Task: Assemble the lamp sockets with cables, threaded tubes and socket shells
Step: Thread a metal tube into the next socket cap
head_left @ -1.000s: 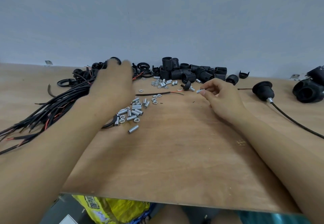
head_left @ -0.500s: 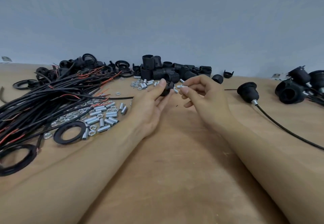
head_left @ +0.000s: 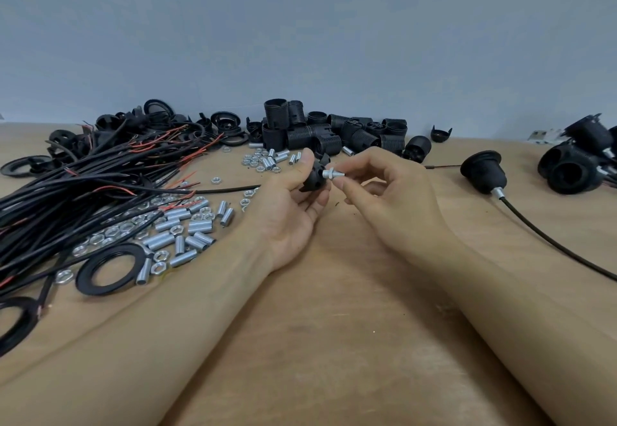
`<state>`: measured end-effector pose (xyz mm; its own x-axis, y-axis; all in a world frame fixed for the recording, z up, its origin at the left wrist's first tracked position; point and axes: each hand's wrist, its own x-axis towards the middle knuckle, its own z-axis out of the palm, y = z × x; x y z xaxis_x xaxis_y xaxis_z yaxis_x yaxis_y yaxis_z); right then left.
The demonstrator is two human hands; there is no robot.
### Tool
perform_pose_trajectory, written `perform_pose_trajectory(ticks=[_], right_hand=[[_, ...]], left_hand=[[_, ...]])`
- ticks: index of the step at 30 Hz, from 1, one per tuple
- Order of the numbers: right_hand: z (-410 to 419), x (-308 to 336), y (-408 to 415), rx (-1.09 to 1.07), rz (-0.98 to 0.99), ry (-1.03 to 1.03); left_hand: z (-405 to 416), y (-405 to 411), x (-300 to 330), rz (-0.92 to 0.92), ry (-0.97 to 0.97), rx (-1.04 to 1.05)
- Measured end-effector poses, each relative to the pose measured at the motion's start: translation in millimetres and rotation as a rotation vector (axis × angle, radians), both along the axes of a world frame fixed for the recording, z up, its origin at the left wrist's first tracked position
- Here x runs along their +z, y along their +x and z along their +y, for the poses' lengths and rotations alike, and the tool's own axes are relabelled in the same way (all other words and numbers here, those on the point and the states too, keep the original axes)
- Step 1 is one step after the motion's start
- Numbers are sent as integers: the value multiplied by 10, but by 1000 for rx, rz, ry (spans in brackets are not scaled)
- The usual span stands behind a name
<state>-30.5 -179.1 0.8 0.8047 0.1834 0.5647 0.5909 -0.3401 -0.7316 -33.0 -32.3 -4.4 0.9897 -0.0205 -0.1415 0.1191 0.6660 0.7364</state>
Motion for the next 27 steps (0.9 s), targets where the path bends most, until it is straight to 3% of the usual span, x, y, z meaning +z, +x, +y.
perform_pose_trajectory(ticks=[16,20,27], right_hand=[[-33,8,38,23,105,96],[-54,-5,62,91,246,209],[-14,-19,60,108,418,187]], left_hand=[[-16,19,-49,-125,120,-22],[-23,-5,-47,-208,163,8],[-49,-34,-35,-235,200,13]])
